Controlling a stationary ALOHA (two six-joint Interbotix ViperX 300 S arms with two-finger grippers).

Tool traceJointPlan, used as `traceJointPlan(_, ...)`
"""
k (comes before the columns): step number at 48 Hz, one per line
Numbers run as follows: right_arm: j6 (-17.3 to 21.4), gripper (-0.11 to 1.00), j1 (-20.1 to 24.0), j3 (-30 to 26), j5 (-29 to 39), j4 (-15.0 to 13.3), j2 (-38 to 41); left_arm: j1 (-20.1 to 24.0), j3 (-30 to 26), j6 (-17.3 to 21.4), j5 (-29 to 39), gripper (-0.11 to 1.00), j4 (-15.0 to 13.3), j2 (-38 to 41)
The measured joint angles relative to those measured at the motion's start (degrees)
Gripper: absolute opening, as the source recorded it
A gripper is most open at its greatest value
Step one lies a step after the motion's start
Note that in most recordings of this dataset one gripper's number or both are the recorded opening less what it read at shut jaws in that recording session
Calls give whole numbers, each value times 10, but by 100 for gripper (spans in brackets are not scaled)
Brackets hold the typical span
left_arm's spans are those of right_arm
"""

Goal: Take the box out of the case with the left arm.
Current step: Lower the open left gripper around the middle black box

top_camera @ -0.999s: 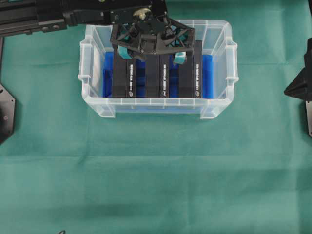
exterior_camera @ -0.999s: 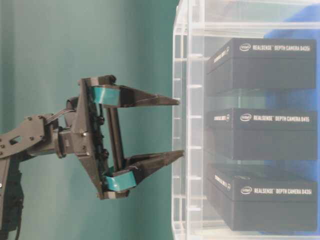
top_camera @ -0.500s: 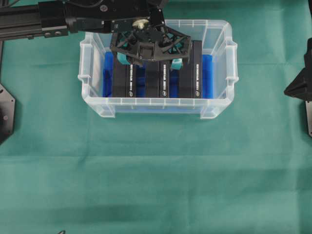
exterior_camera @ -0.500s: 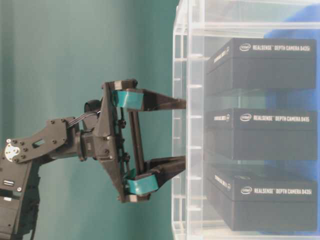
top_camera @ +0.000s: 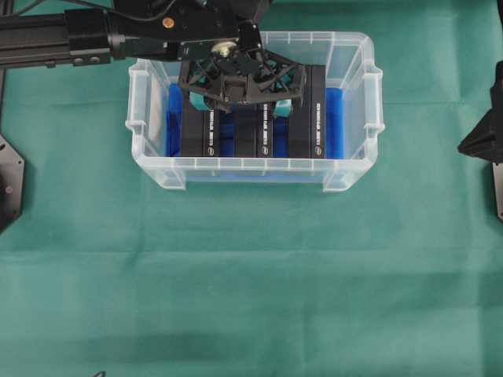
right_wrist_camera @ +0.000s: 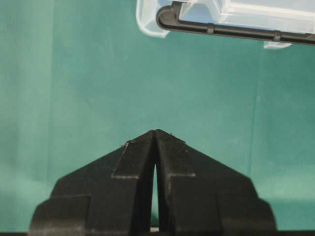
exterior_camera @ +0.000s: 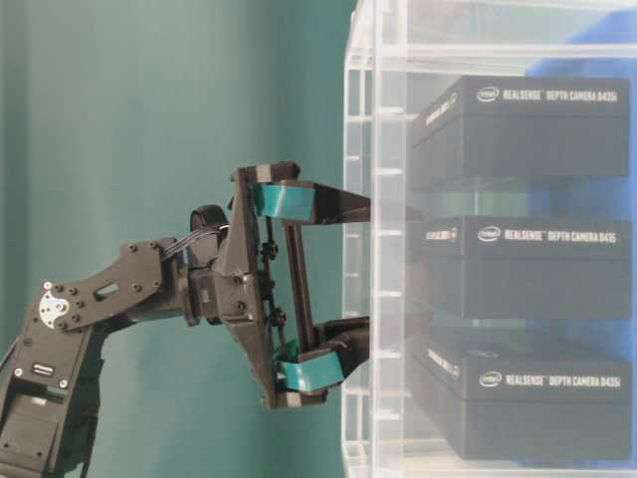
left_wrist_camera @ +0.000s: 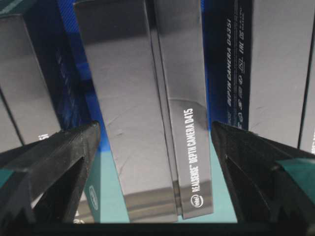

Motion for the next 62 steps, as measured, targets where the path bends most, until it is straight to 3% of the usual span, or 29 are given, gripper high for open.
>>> traceJointPlan(39, -2, 3, 0, 0, 0, -3, 0, -2, 51, -14, -53, 97, 0, 2)
traceJointPlan(62, -2, 3, 0, 0, 0, -6, 1, -9, 51, -14, -54, 96, 0, 15)
